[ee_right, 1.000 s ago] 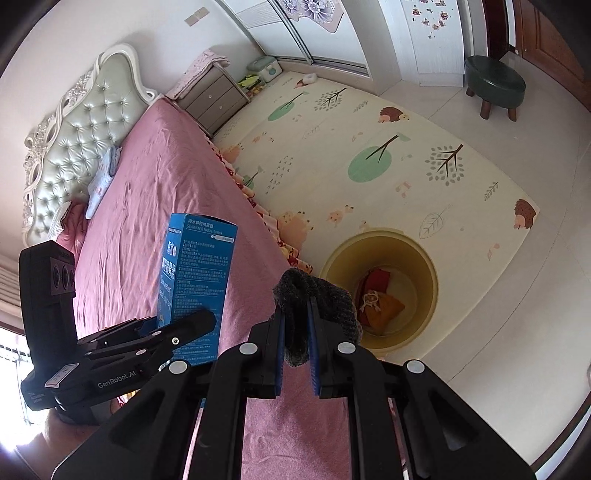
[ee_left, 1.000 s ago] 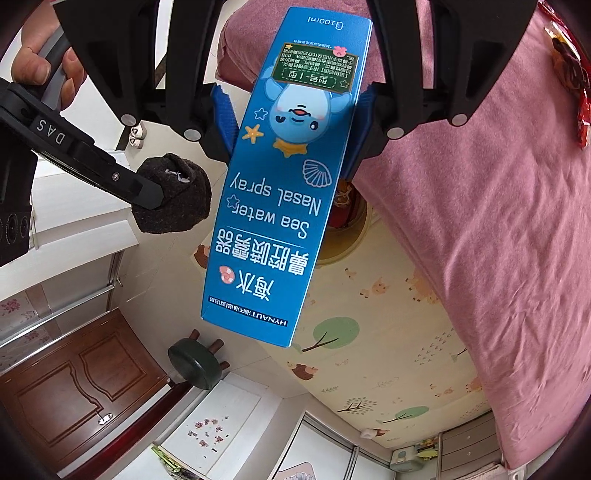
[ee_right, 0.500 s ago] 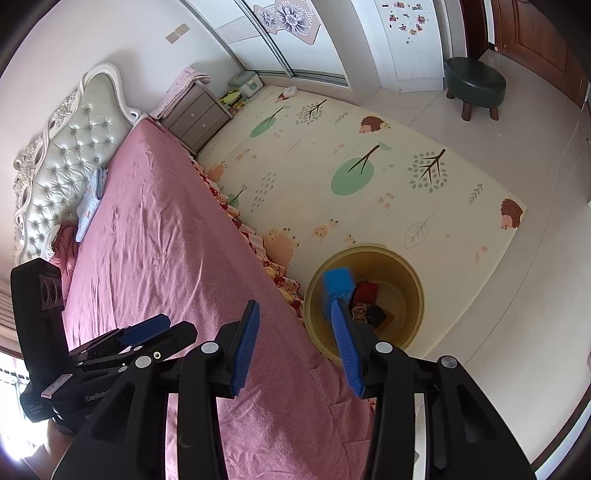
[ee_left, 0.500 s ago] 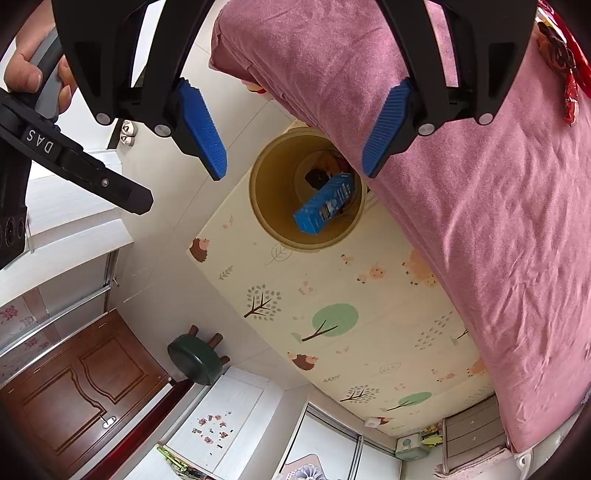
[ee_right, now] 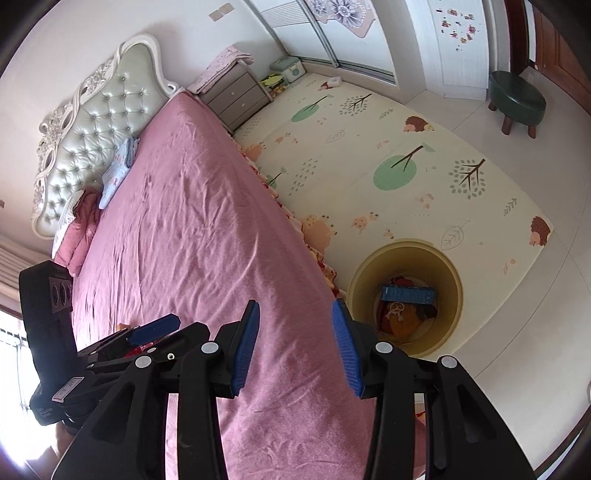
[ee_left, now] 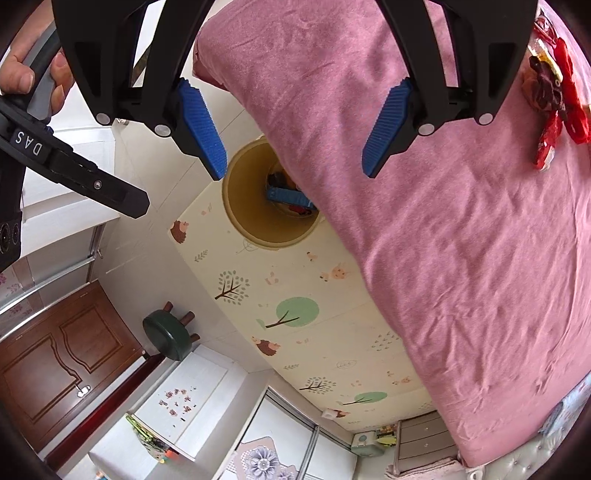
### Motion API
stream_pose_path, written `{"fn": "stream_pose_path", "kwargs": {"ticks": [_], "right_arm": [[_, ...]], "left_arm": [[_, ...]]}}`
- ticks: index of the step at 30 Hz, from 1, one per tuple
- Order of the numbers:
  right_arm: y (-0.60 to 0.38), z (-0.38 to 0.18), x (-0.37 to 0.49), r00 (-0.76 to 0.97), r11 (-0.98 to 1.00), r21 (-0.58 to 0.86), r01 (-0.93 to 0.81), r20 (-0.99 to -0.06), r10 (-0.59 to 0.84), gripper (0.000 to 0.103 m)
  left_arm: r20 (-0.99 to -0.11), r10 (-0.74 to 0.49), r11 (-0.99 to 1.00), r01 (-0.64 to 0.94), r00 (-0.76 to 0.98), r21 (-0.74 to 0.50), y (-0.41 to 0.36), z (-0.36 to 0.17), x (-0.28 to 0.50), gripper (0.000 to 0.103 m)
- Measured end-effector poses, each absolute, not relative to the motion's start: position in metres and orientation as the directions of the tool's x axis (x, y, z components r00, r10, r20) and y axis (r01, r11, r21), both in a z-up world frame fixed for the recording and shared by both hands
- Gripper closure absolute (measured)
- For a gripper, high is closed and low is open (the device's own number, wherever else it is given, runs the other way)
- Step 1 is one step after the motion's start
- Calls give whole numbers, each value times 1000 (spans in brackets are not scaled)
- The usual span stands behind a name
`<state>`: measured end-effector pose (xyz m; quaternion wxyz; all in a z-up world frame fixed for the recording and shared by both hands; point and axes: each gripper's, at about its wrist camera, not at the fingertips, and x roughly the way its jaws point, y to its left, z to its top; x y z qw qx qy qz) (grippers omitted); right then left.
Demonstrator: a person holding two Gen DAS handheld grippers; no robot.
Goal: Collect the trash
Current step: 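Move both tools back to the remaining items on the bed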
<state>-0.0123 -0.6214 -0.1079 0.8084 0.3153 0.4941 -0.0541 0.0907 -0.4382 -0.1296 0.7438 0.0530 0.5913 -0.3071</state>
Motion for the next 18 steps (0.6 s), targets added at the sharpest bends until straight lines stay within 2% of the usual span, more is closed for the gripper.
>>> {"fn": "stream_pose_path", "kwargs": {"ticks": [18], "right_arm": [[-372, -106, 34, 335, 871, 490, 9, -823, 459, 62]], "left_arm": [[-937, -256, 962, 158, 237, -222, -176, -128, 58, 28]]}}
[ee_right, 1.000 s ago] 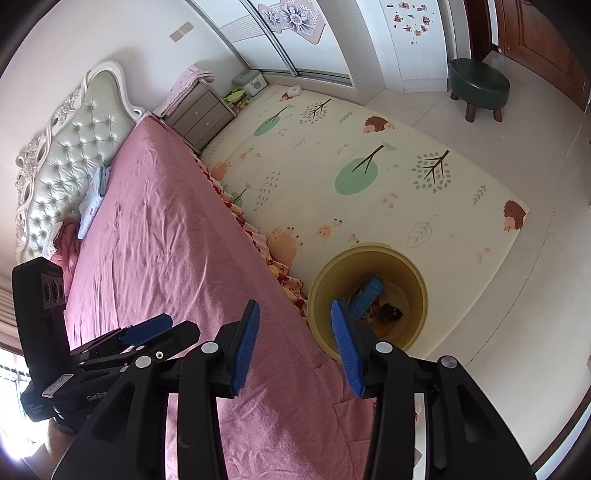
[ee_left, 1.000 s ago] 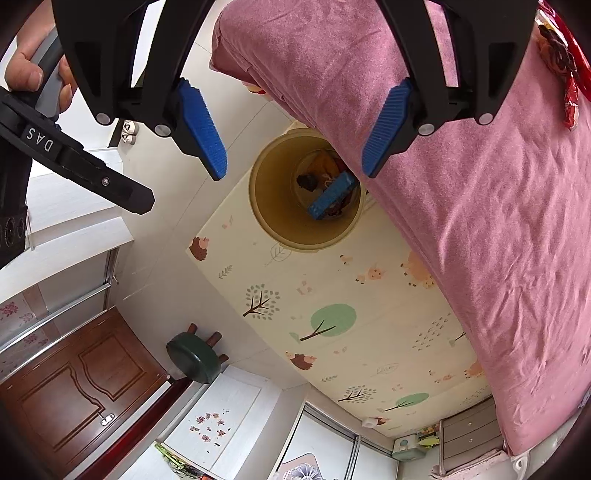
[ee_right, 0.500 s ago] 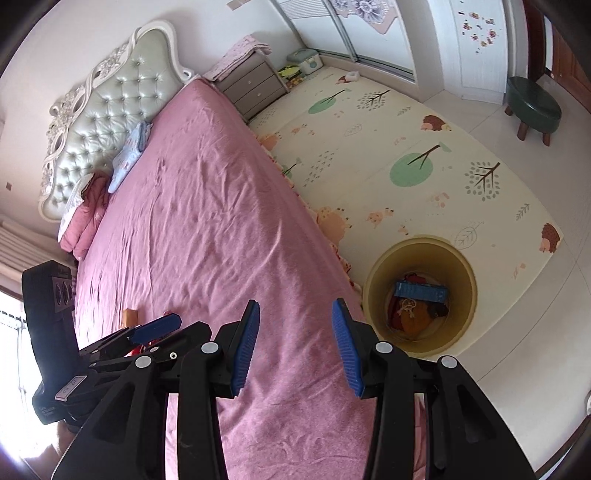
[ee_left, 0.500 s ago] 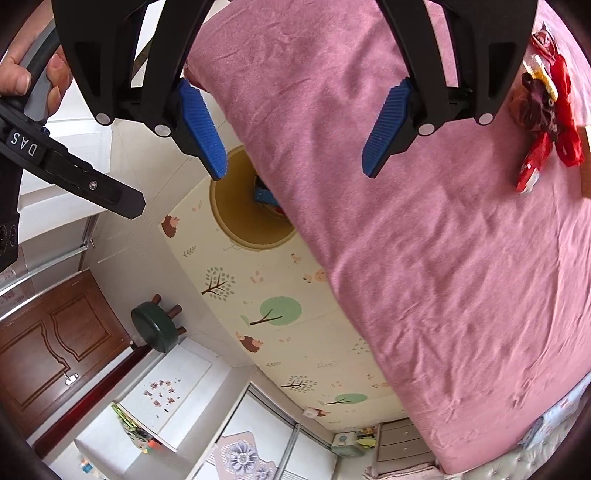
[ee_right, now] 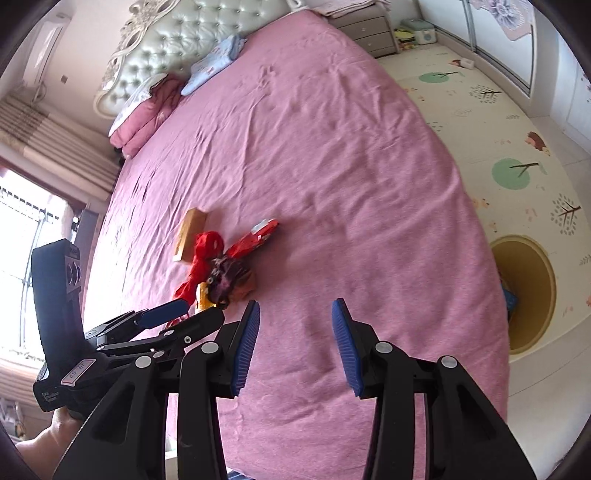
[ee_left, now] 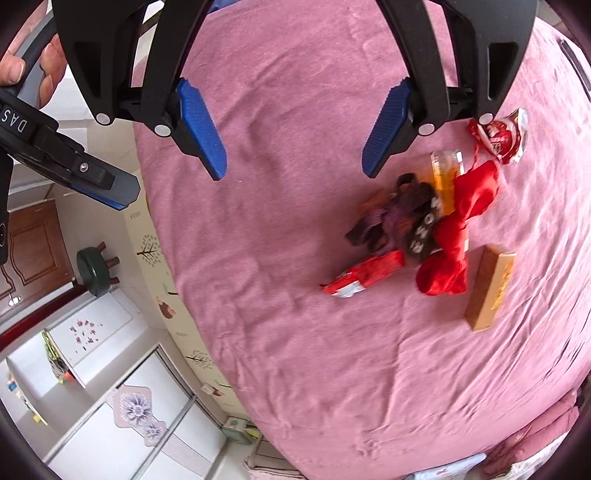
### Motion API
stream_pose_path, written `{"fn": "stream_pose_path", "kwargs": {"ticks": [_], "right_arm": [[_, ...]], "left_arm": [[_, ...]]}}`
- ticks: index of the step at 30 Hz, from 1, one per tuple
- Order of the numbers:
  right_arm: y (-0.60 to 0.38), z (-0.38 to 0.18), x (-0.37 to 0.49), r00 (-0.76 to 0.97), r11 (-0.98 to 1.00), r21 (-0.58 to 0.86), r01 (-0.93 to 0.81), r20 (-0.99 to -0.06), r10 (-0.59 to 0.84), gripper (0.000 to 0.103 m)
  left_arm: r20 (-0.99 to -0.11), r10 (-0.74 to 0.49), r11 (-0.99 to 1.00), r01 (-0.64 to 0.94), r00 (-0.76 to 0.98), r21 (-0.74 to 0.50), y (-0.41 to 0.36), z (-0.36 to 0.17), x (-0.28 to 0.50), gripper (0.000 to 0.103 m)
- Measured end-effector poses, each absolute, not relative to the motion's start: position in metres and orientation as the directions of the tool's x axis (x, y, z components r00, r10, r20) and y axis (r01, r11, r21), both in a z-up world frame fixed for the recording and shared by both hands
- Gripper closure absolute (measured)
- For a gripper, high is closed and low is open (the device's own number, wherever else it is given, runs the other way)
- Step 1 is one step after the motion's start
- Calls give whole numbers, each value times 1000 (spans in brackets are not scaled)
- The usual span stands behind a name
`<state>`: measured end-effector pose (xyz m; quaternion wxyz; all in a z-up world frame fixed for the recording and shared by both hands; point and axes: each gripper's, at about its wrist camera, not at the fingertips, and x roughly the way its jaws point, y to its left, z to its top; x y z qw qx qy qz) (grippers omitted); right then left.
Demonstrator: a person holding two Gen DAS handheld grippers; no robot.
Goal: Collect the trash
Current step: 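Move both tools back to the remaining items on the bed, then close the left tool on the red-white snack wrapper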
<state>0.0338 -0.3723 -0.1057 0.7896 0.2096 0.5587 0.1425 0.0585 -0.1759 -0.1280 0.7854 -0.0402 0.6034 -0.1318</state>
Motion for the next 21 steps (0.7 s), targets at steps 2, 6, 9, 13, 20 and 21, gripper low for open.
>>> {"fn": "stream_pose_path", "kwargs": {"ticks": [2, 6, 9, 13, 20, 21], "right_arm": [[-347, -107, 34, 315, 870, 493, -23, -822, 474, 62], [-298, -110, 35, 272, 867, 491, -79, -826, 493, 62], [-266, -113, 36, 247, 865, 489, -113, -829, 501, 62], [-229, -120, 40, 217, 861, 487, -149, -833, 509, 62], [-178, -130, 51, 167, 852, 479, -212, -841, 515, 62], [-173, -132, 53, 159, 851, 477, -220, -843, 514, 62]], "left_arm": [[-938, -246, 967, 122, 243, -222, -151, -129, 53, 28], [-940, -227, 974, 46, 255, -223, -103, -133, 42, 28], [-941, -216, 974, -12, 259, -227, -70, -138, 37, 28], [-945, -196, 970, -90, 261, -226, -28, -146, 30, 28], [-956, -164, 945, -240, 245, -223, 35, -176, 23, 28], [-957, -161, 941, -257, 240, -222, 41, -181, 23, 27]]}}
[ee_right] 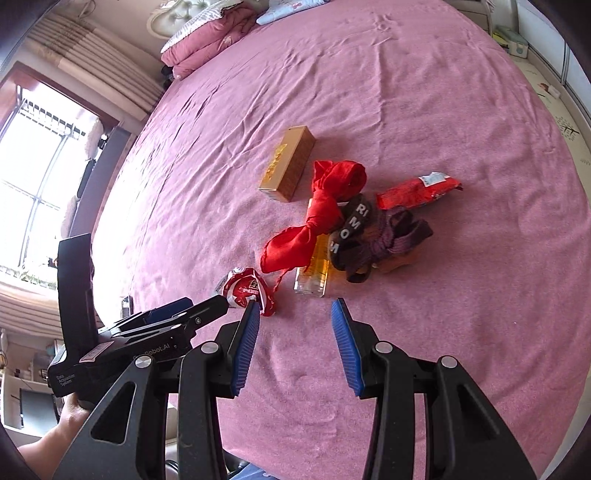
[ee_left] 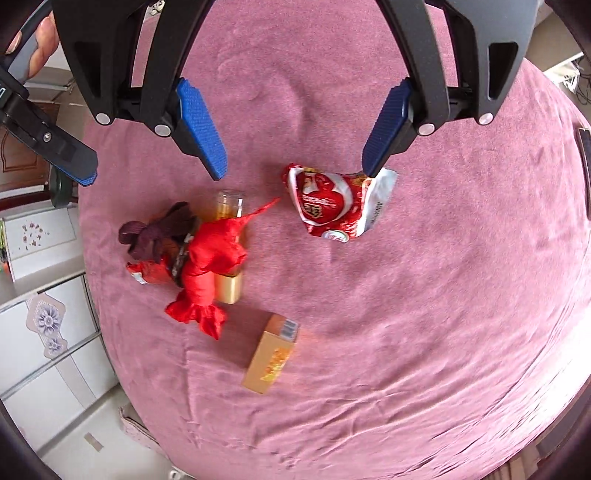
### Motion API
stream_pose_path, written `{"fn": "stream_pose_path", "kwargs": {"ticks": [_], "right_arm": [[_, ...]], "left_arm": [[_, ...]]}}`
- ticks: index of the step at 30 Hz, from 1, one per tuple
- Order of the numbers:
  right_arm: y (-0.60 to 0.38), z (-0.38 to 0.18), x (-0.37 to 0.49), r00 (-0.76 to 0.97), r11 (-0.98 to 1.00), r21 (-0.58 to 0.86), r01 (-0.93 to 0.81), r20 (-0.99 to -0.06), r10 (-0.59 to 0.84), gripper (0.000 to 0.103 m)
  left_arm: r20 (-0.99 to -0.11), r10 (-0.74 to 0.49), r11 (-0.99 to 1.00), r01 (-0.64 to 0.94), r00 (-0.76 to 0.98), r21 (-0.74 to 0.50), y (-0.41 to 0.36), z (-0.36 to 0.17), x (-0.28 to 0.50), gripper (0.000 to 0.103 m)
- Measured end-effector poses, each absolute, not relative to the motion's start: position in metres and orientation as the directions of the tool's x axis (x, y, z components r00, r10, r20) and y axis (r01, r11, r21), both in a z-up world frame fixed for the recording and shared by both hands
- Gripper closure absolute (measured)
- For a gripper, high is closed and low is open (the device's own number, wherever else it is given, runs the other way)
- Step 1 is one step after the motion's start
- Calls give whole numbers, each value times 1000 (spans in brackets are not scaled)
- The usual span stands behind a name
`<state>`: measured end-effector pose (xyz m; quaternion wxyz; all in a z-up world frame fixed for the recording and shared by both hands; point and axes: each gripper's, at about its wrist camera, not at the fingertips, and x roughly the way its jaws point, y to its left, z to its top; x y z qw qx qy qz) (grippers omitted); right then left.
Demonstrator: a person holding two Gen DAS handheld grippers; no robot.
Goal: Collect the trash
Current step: 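Close the left tool on the red-white snack wrapper, then close the right tool on the red cloth bundle while the left tool holds the wrapper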
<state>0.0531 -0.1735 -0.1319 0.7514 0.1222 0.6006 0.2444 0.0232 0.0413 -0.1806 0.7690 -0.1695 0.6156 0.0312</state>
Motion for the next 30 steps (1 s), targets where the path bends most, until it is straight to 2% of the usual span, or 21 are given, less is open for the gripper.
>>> {"fn": "stream_pose_path", "kwargs": {"ticks": [7, 11, 16, 22, 23, 26, 30], "right_arm": [[-147, -147, 67, 114, 847, 465, -258, -856, 505, 62], [-136, -159, 75, 90, 848, 463, -259, -862, 498, 62], [-129, -167, 84, 67, 847, 462, -262, -867, 494, 62], [-126, -174, 95, 54, 853, 458, -250, -873, 485, 62], [-126, -175, 97, 52, 855, 457, -247, -874, 482, 62], [-128, -176, 100, 50, 856, 460, -236, -874, 483, 62], [-129, -177, 106, 55, 863, 454, -221, -878, 476, 61]], "left_arm": [[-970, -180, 924, -309, 166, -224, 62, -225, 32, 24], [-960, -254, 894, -350, 118, -280, 67, -255, 39, 24], [-964, -249, 888, -376, 91, -265, 73, -276, 48, 25], [-972, -217, 897, -375, 90, -235, 68, -280, 55, 41], [-972, -216, 895, -380, 94, -235, 68, -279, 55, 49], [-968, -226, 876, -411, 112, -252, 73, -278, 55, 60], [-956, -252, 856, -426, 150, -293, 85, -271, 58, 66]]}}
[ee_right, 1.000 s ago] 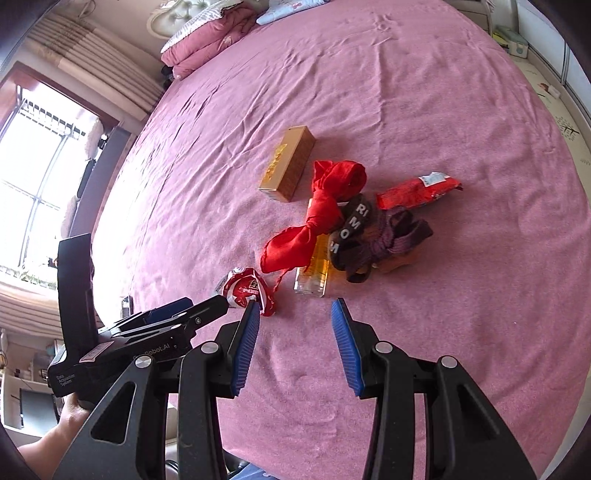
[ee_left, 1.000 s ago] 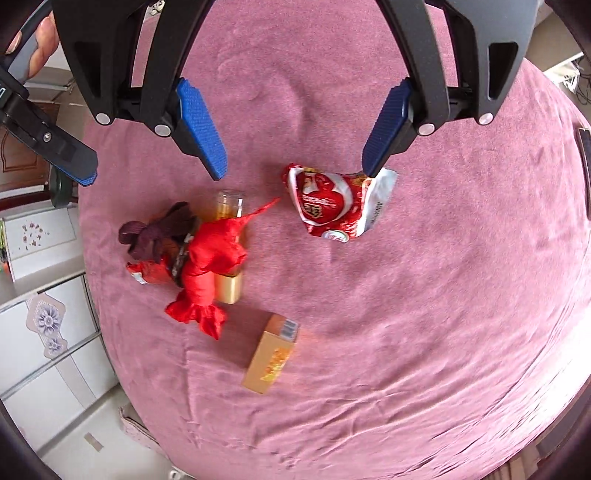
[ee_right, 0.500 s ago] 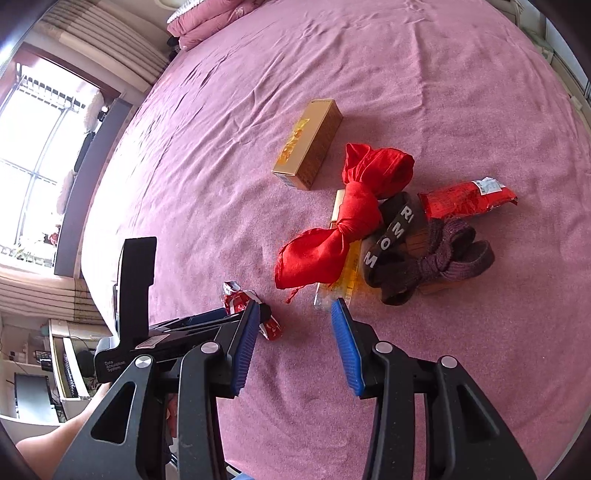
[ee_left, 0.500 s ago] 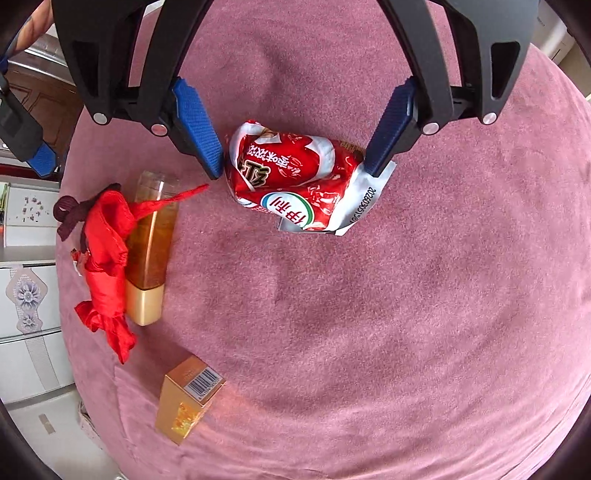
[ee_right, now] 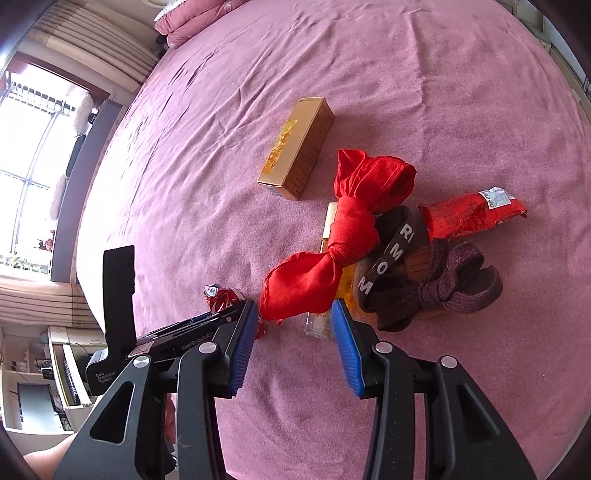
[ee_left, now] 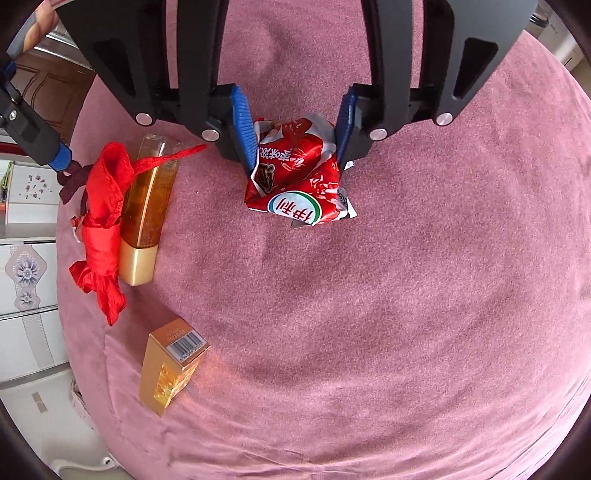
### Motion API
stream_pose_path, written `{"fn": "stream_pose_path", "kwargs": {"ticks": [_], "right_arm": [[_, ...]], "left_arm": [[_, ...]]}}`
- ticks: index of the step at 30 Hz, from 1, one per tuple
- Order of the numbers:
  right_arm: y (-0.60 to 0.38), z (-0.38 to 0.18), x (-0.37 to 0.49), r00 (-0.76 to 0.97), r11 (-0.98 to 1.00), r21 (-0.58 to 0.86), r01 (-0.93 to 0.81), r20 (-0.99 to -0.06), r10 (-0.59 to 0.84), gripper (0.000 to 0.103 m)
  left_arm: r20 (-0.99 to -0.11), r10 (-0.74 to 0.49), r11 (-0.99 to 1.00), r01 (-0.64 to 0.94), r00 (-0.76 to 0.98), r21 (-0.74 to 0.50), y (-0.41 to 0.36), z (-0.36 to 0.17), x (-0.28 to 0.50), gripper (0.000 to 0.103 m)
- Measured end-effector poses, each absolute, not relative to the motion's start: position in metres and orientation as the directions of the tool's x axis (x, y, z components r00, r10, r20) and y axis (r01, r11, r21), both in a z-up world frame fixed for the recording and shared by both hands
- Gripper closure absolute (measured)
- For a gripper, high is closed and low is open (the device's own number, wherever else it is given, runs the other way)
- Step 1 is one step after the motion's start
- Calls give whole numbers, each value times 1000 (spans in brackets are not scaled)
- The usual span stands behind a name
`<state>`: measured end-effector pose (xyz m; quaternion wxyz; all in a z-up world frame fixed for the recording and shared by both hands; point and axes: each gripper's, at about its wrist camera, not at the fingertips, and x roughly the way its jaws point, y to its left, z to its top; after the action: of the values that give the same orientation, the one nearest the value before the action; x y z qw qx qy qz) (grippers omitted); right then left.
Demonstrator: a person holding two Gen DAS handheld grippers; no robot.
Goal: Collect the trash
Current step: 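Close the right tool on the red cloth bundle while the left tool holds the wrapper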
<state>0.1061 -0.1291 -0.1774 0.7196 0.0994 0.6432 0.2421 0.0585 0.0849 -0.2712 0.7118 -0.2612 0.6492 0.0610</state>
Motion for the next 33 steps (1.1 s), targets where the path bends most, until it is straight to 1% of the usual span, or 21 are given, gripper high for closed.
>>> {"fn": "stream_pose_path", "kwargs": {"ticks": [2, 9, 16, 17, 18, 19, 25, 33], "right_arm": [[-129, -179, 110, 60, 867, 454, -207, -878, 474, 60], [-130, -190, 132, 94, 901, 411, -141, -900, 426, 60], [-123, -219, 153, 52, 923, 373, -92, -924, 379, 60], [-123, -223, 154, 47, 926, 368, -88, -927, 373, 62], [-123, -225, 155, 42, 927, 364, -85, -929, 369, 72], [-123, -227, 155, 36, 927, 366, -85, -928, 370, 77], [-126, -213, 148, 66, 910, 392, -134, -913, 403, 81], [-144, -179, 125, 95, 874, 457, -164, -875, 475, 81]], "left_arm": [[-952, -253, 857, -416, 175, -304, 89, -263, 61, 67], [-930, -269, 858, -377, 251, -350, 98, -232, 62, 67], [-916, -301, 854, -352, 267, -383, 89, -222, 78, 67], [-915, -303, 854, -350, 266, -385, 88, -224, 81, 67], [-915, -305, 855, -346, 265, -385, 86, -224, 85, 67], [-915, -307, 856, -343, 263, -386, 84, -224, 87, 67], [-913, -319, 869, -307, 254, -389, 77, -220, 90, 67], [-912, -331, 892, -235, 244, -387, 52, -200, 90, 67]]}}
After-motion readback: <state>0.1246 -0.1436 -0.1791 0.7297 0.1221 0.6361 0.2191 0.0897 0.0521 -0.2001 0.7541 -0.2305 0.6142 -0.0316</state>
